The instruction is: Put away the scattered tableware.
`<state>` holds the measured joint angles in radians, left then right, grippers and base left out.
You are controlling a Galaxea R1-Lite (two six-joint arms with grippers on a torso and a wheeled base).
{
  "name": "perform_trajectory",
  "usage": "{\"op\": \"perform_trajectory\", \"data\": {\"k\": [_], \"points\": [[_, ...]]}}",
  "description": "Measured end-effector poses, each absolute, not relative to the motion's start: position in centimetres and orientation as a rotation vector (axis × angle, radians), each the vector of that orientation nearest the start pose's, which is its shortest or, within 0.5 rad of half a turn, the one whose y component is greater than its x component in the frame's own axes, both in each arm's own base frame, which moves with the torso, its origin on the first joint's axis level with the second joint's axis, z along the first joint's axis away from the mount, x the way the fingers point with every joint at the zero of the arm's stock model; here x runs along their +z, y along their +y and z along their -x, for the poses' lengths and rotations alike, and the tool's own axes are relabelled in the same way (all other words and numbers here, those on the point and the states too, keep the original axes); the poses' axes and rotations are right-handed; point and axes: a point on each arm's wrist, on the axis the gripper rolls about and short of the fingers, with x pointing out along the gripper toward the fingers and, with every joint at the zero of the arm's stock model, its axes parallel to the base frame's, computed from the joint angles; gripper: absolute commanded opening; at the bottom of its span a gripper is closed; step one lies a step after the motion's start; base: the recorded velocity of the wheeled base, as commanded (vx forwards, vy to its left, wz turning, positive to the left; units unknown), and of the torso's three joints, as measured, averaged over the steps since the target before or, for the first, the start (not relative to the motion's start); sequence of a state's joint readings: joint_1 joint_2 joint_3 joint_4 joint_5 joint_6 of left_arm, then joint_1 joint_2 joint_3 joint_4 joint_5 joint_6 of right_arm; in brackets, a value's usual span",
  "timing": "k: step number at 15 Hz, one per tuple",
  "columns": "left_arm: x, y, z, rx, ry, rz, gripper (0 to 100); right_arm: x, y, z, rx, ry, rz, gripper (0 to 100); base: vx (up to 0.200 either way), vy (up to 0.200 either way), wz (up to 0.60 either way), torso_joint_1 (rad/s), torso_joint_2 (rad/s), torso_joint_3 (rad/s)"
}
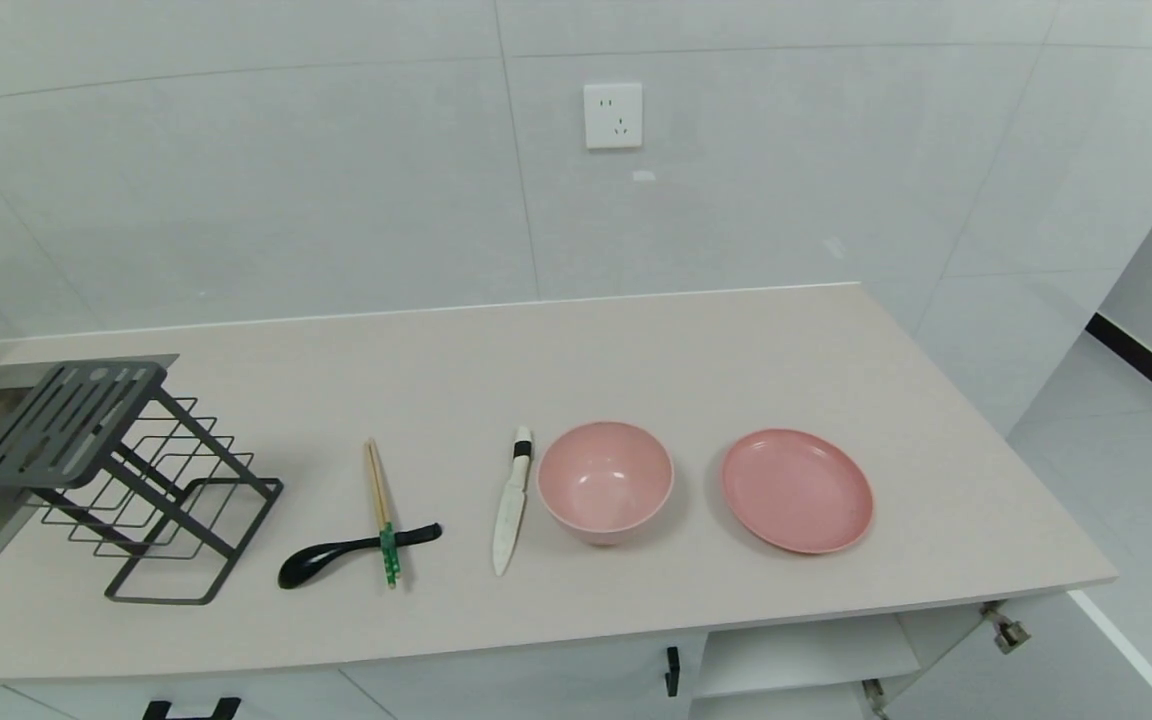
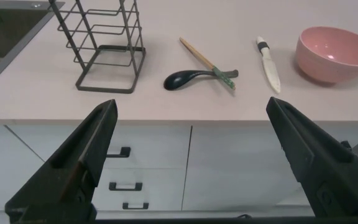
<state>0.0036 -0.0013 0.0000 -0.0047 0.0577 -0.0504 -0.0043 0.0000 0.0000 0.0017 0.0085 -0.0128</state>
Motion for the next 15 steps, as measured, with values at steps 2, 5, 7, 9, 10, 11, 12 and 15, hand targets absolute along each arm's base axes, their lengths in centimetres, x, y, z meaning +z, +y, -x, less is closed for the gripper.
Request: {"op": "perform_trajectory", "data": {"k": [2,5,7,9,10,11,12,15], "points": [[7.6,0.1,2.3,0.062,-0.007,0.050,100,7.5,0.0,2.3,0.004,0.002,0.011,100,0.000,0.000,0.00,0.013,-0.04,-0.016],[7.6,0.1,2.3,0.062,-0.007,0.050,100,7.5,0.0,2.3,0.000,0.002,0.007,100,0.133,0.000,0.00,0.008,-0.01,0.000],[7.6,0.1,2.3,0.062,-0.007,0.050,100,7.5,0.0,2.3,0.003,0.001,0.010,100,0.000,0.000,0.00,0.000,0.00,0.000],[7.6,0.1,2.3,0.062,-0.008,0.051,100,7.5,0.1,2.3,0.015,0.000,0.012,100,0.000,0.000,0.00,0.000,0.00,0.000],[7.6,0.1,2.3,0.062,-0.007,0.050,100,7.6,0.1,2.3,0.021,-0.002,0.014,100,0.000,0.000,0.00,0.000,0.00,0.000],[7.6,0.1,2.3,0.062,-0.007,0.050,100,7.7,0.1,2.3,0.027,-0.012,0.014,100,0.000,0.000,0.00,0.000,0.00,0.000],[7.6,0.1,2.3,0.062,-0.007,0.050,100,8.2,0.1,2.3,0.028,-0.060,0.015,100,0.000,0.000,0.00,0.000,0.00,0.000],[7.6,0.1,2.3,0.062,-0.007,0.050,100,9.9,0.2,2.6,0.095,-0.228,0.044,100,0.000,0.000,0.00,0.000,0.00,0.000]]}}
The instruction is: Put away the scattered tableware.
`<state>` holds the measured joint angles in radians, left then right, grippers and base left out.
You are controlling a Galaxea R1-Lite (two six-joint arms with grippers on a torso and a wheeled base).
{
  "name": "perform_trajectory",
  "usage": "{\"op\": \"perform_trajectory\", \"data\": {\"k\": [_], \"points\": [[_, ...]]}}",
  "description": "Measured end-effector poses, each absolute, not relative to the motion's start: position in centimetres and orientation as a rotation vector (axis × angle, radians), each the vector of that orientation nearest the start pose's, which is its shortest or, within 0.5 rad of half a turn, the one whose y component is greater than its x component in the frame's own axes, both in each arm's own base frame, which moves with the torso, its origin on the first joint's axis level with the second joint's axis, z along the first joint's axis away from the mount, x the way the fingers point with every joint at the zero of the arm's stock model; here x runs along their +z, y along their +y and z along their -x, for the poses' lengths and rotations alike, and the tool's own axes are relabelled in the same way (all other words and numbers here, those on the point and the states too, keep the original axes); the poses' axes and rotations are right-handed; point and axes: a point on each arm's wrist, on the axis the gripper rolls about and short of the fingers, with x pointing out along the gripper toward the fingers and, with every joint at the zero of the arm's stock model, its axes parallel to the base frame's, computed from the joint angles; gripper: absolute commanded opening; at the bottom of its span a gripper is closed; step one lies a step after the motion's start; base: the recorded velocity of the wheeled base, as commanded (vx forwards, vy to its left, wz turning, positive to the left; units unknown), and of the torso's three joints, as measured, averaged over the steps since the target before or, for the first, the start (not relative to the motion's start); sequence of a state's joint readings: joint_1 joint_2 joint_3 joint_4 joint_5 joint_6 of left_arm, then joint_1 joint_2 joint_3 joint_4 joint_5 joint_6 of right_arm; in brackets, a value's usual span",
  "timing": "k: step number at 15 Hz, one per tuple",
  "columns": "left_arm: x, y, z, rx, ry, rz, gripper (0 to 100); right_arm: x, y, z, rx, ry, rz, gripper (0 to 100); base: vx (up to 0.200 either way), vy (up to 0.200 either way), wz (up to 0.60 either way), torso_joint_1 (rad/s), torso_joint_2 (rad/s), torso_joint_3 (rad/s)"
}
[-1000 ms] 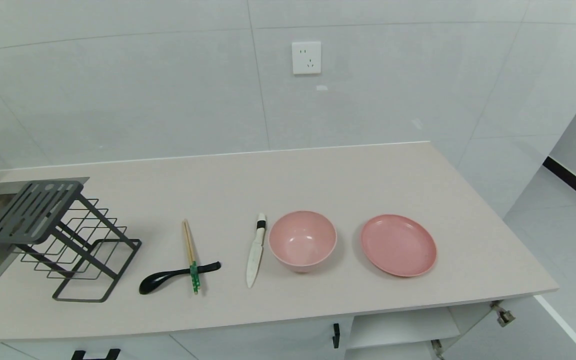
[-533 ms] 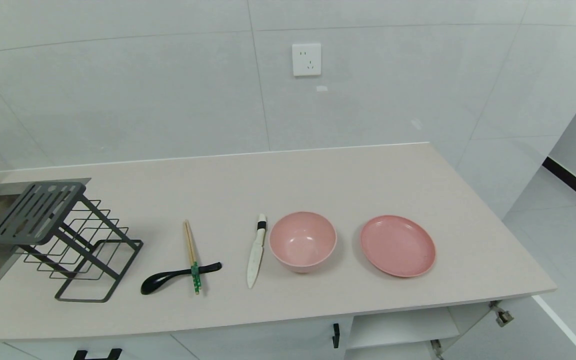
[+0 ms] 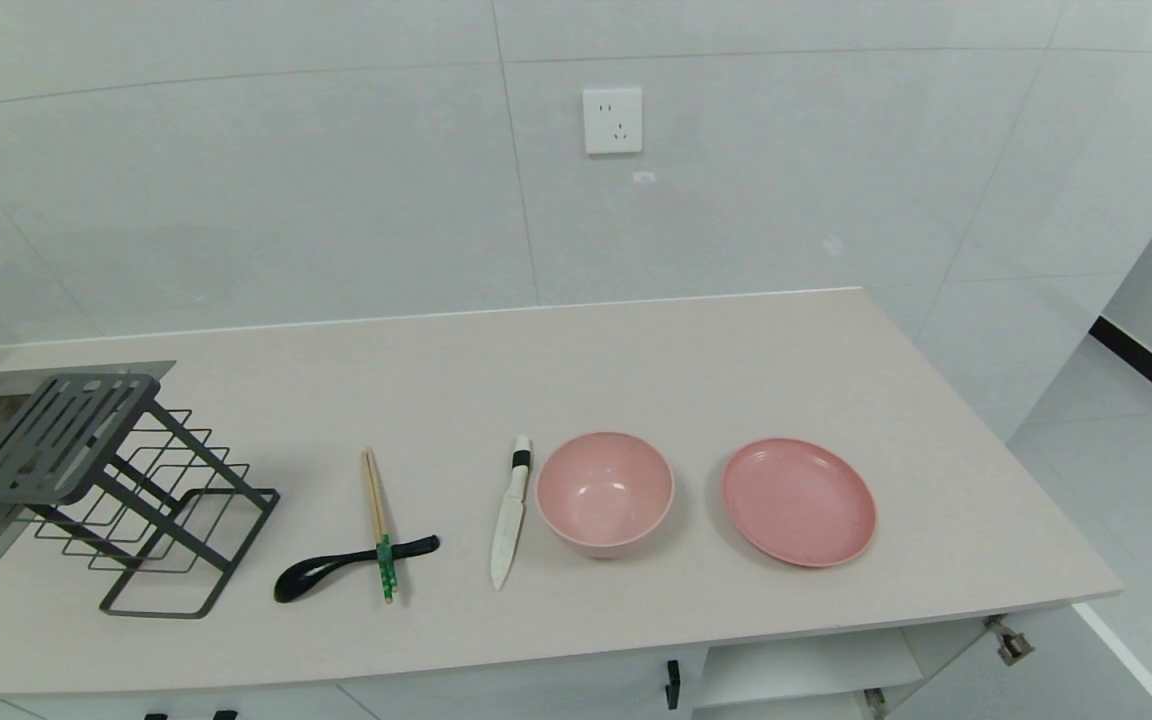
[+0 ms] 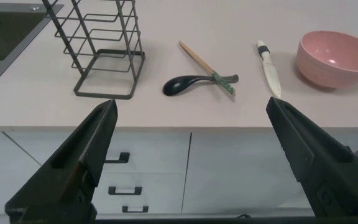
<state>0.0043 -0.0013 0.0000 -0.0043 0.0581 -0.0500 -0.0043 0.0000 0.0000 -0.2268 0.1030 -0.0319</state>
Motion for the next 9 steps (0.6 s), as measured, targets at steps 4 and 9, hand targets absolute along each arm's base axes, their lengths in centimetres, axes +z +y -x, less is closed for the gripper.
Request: {"op": "perform_trajectory", "data": {"k": [4,9], "points": [[7.6,0.1,2.3,0.062,-0.005,0.042,100,8.9,0.5,2.0,0.228,-0.029,0.039,100,0.000,0.000,0.00,0.000,0.00,0.000],[7.6,0.1,2.3,0.061,-0.005,0.038,100,11.7,0.7,-0.5,0.327,0.179,0.009,100,0.000,0.000,0.00,0.000,0.00,0.000]]}}
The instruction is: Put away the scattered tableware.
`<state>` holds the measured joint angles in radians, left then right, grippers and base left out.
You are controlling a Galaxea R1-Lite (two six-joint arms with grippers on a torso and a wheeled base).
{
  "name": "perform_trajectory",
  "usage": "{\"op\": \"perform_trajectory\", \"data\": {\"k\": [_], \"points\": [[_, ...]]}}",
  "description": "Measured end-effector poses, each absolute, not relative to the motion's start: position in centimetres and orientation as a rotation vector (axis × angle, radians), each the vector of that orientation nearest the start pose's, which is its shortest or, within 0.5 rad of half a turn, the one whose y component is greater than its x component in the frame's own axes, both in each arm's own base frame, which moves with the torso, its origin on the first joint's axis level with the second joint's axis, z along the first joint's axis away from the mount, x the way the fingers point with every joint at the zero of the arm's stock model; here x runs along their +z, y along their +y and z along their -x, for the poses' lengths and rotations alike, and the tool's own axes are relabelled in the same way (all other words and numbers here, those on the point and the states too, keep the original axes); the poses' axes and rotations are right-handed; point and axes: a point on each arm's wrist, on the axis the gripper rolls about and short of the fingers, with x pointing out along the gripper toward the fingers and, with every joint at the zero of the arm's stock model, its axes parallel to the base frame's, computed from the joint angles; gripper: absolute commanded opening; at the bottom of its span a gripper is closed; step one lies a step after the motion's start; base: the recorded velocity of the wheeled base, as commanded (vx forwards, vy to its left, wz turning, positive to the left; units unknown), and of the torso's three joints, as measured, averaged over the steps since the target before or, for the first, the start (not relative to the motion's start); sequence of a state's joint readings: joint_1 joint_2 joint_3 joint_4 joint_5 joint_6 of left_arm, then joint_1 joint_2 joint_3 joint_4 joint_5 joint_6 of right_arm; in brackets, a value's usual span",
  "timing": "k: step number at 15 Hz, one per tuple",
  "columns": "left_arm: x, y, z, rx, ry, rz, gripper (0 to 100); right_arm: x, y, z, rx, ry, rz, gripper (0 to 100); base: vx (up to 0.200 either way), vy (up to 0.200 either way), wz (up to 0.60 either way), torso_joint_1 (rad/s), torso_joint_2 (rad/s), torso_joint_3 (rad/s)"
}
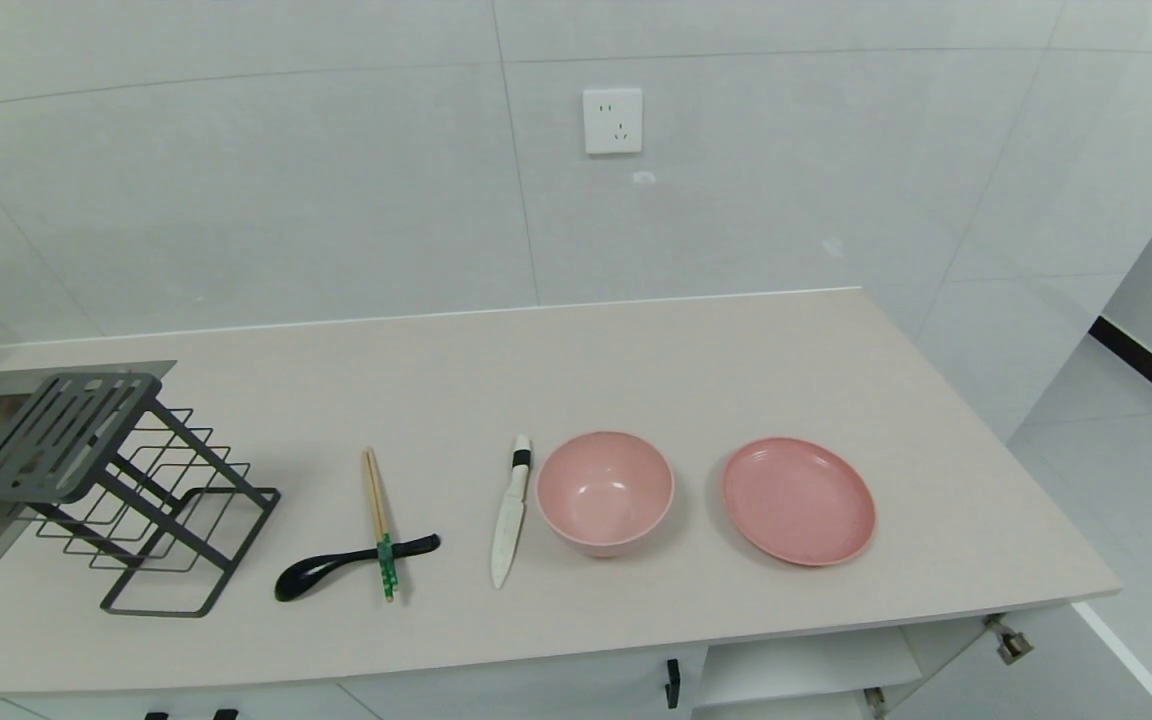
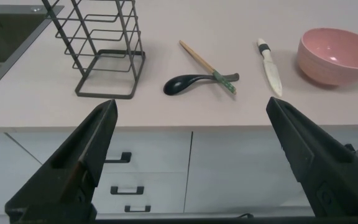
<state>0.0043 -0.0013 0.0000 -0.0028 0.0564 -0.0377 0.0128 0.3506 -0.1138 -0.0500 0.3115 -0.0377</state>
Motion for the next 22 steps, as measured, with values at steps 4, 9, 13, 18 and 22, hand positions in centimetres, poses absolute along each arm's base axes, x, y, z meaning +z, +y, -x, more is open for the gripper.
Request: {"op": "perform_trajectory", "data": {"k": [4,9,13,18,22], "points": [[7.6,0.1,2.3,0.061,-0.006,0.041,100,14.6,0.9,-6.0,0.364,0.188,0.023,100,0.000,0.000,0.00,0.000,0.00,0.000],[7.6,0.1,2.3,0.060,-0.005,0.041,100,13.3,1.7,-12.3,0.429,0.234,0.048,100,0.000,0.000,0.00,0.000,0.00,0.000],[7.6,0.1,2.3,0.061,-0.005,0.041,100,14.8,2.7,-17.5,0.424,0.245,0.065,100,0.000,0.000,0.00,0.000,0.00,0.000],[7.6,0.1,2.3,0.053,-0.005,0.035,100,15.3,3.8,-20.8,0.433,0.255,0.069,100,0.000,0.000,0.00,0.000,0.00,0.000],[7.6,0.1,2.3,0.053,-0.005,0.039,100,15.2,4.4,-23.1,0.446,0.265,0.069,100,0.000,0.000,0.00,0.000,0.00,0.000]]}}
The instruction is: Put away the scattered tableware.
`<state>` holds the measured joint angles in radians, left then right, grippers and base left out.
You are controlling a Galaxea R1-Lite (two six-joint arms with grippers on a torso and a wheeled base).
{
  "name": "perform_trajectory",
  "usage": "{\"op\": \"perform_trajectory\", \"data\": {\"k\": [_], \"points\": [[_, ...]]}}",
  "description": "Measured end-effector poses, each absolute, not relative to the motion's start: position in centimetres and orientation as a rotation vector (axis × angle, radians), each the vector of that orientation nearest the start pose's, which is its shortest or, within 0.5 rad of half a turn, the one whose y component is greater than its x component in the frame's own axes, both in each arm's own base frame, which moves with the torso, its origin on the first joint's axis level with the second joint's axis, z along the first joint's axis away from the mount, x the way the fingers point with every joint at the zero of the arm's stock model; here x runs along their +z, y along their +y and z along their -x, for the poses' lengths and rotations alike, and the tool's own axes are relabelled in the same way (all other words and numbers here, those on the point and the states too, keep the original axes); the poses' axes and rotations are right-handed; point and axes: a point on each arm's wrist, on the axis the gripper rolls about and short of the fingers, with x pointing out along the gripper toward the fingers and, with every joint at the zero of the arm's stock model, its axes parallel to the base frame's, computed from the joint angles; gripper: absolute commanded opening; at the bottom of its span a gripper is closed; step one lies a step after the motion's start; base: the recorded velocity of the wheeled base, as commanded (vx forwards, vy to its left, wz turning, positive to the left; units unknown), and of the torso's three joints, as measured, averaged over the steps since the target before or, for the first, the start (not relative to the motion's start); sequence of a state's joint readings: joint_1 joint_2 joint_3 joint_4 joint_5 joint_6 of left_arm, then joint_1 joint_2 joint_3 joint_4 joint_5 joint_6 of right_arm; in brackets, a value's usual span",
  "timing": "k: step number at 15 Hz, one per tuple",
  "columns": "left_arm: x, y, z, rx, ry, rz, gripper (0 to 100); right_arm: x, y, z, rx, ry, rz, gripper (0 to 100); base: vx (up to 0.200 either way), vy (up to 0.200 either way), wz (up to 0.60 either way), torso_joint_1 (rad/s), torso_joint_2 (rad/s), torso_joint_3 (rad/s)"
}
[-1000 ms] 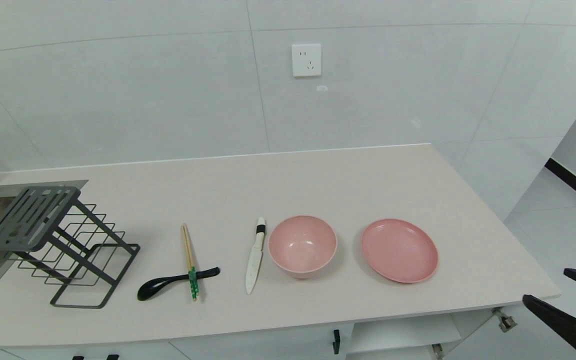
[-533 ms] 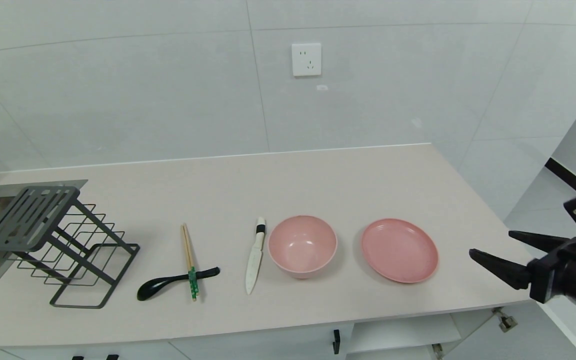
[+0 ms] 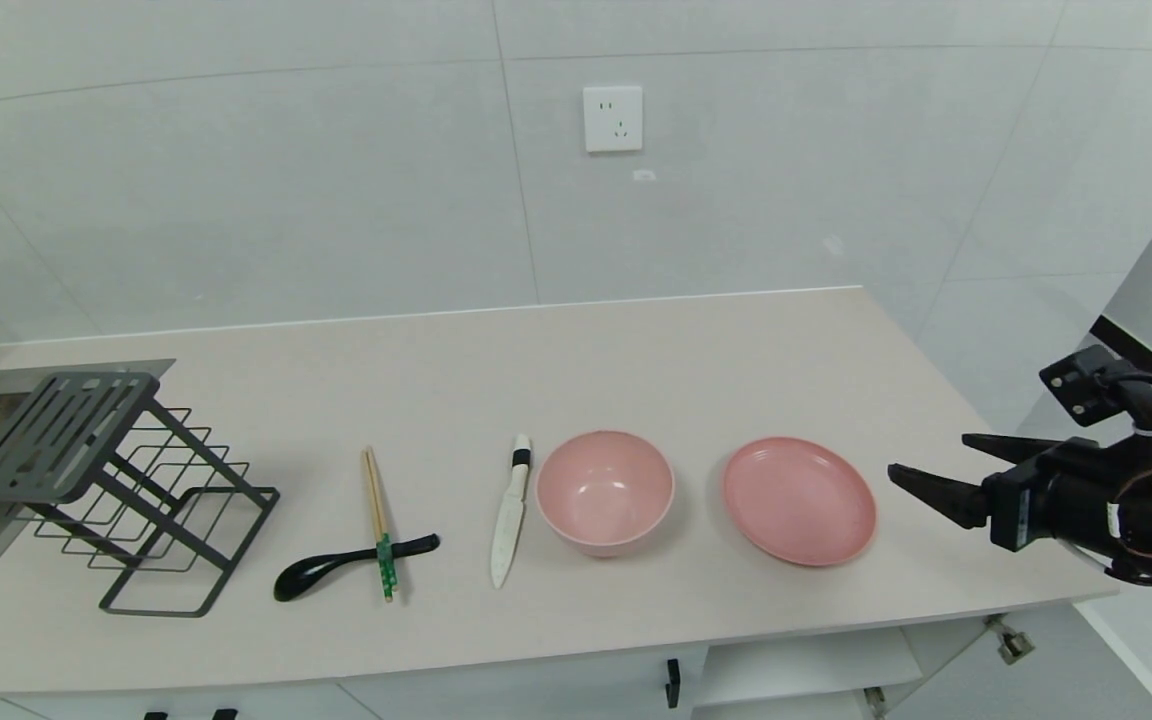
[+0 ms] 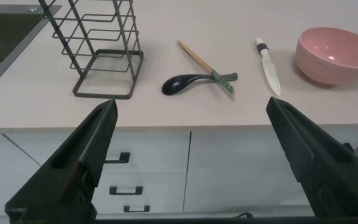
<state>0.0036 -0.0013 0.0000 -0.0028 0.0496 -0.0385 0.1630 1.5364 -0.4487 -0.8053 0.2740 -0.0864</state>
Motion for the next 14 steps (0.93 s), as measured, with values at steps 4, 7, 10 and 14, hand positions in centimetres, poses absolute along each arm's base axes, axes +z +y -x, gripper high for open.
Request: {"op": "perform_trajectory", "data": {"k": [4,7,10,14], "points": [[7.6,0.1,2.3,0.051,-0.005,0.038,100,13.5,5.4,-25.1,0.467,0.341,0.016,100,0.000,0.000,0.00,0.000,0.00,0.000],[7.6,0.1,2.3,0.050,-0.005,0.035,100,12.1,5.8,-26.0,0.468,0.399,0.001,100,0.000,0.000,0.00,0.000,0.00,0.000],[7.6,0.1,2.3,0.051,-0.005,0.037,100,10.8,5.9,-26.9,0.457,0.430,0.003,100,0.000,0.000,0.00,0.000,0.00,0.000],[7.6,0.1,2.3,0.051,-0.005,0.037,100,9.8,6.1,-29.4,0.424,0.383,0.007,100,0.000,0.000,0.00,0.000,0.00,0.000]]}}
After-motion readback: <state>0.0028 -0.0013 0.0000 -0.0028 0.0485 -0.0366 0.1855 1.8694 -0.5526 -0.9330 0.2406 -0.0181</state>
